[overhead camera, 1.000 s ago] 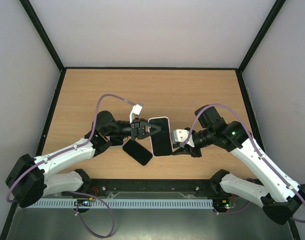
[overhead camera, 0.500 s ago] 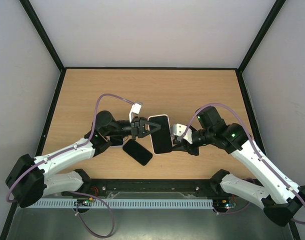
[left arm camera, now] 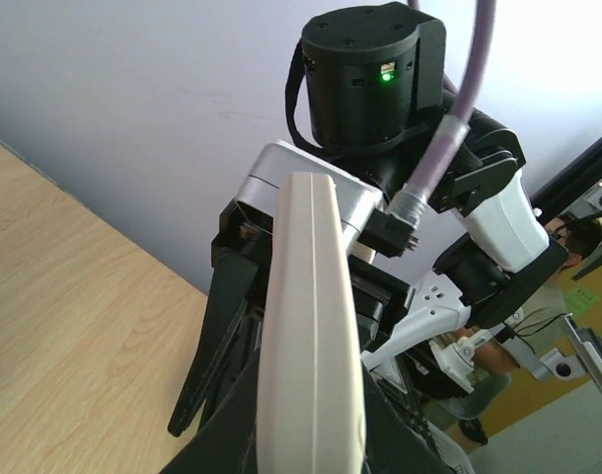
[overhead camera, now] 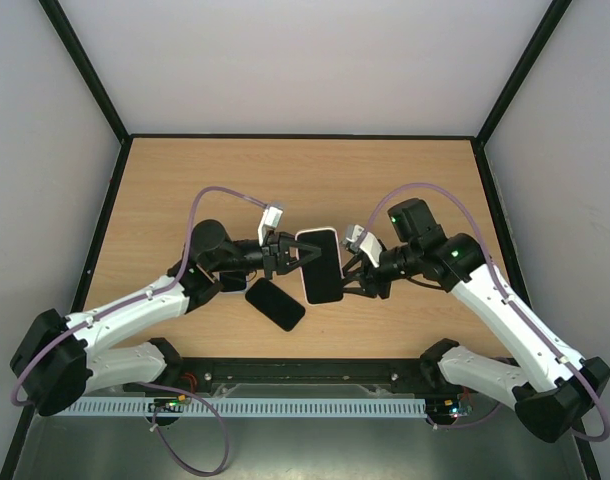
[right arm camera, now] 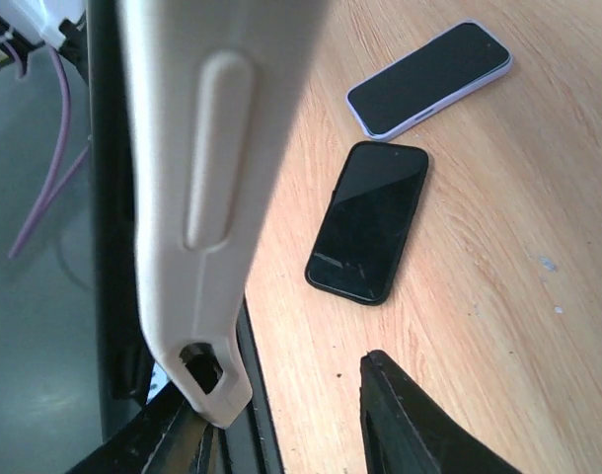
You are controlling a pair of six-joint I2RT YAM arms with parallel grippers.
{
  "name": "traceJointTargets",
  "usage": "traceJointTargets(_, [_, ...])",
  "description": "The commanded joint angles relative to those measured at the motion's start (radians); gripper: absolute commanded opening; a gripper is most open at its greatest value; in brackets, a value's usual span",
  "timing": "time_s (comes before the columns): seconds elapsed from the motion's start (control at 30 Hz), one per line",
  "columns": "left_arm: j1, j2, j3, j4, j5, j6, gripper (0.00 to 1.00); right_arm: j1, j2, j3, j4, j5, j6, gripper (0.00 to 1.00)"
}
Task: Take the phone out of the phone case
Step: Remove the phone case from the phone.
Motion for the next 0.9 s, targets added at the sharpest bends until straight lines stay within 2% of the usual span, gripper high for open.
traceJointTargets(0.0, [-0.082, -0.008, 0.016, -0.028, 0.172, -0.024, 0.03, -0.02, 0.02, 0.091, 0.362, -0.068, 0.143, 0.37])
traceJointTargets(0.07, [-0.085, -0.011, 0.013, -0.048, 0.163, -0.007, 0.03, -0.022, 0.019, 0.093, 0.392, -0.087, 0.199, 0.4])
traceJointTargets(0.23, [-0.084, -0.007, -0.014, -0.037, 0.138, -0.001, 0.03, -0.026, 0.003, 0.092, 0.476, -0.158, 0.328, 0.42])
traceJointTargets(0.57, [-0.085, 0.079, -0.016, 0.087, 0.052, -0.07, 0.05, -0.033, 0.013, 0.141, 0.621, -0.27, 0.586, 0.44])
traceJointTargets(0.67, [-0.081, 0.091, -0.012, 0.088, 0.019, -0.075, 0.05, -0.033, 0.007, 0.129, 0.661, -0.321, 0.651, 0.37])
traceJointTargets(0.8, [-0.045, 0.105, -0.009, 0.078, -0.034, -0.104, 0.05, -0.033, -0.011, 0.114, 0.65, -0.351, 0.682, 0.18])
traceJointTargets(0.87, [-0.016, 0.107, -0.01, 0.075, -0.061, -0.124, 0.05, -0.034, -0.029, 0.11, 0.596, -0.307, 0.679, 0.05])
